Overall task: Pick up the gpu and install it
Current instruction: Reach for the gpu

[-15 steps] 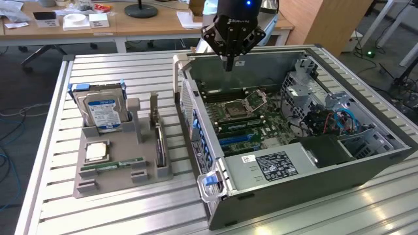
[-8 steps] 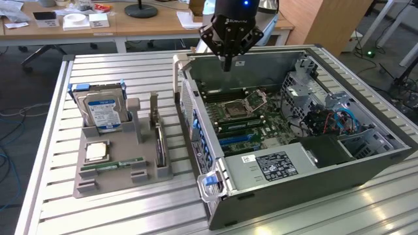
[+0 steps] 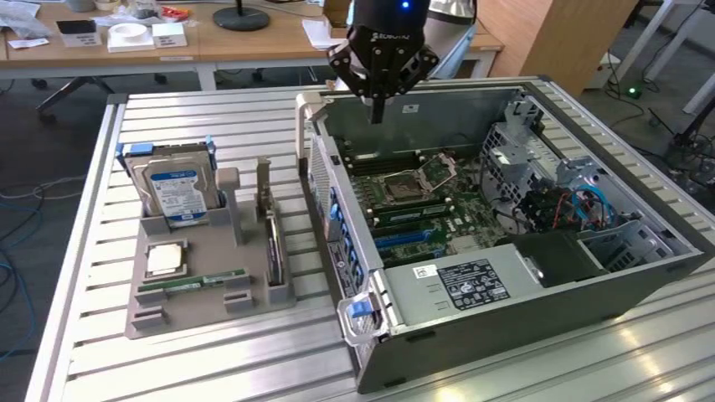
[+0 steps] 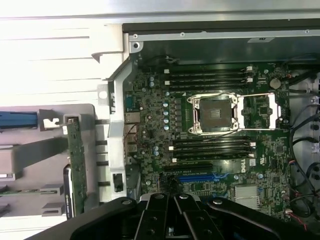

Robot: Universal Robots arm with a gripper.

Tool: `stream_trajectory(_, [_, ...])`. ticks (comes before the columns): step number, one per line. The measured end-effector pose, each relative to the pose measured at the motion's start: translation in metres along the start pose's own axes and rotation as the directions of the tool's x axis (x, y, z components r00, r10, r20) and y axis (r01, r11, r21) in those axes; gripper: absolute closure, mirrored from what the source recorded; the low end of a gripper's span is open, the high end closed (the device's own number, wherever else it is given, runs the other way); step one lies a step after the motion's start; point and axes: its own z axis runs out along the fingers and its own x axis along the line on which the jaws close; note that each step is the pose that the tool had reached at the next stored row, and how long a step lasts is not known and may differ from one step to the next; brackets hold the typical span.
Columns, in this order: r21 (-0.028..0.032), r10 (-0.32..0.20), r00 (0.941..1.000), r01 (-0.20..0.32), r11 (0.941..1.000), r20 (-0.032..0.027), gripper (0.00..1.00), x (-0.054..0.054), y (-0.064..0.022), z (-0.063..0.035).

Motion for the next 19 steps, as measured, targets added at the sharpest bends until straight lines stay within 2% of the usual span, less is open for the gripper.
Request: stream_trajectory(19, [0.0000, 0.000, 1.0000, 0.000, 1.0000, 0.0000, 0.89, 0.037, -0.0028, -0.0001])
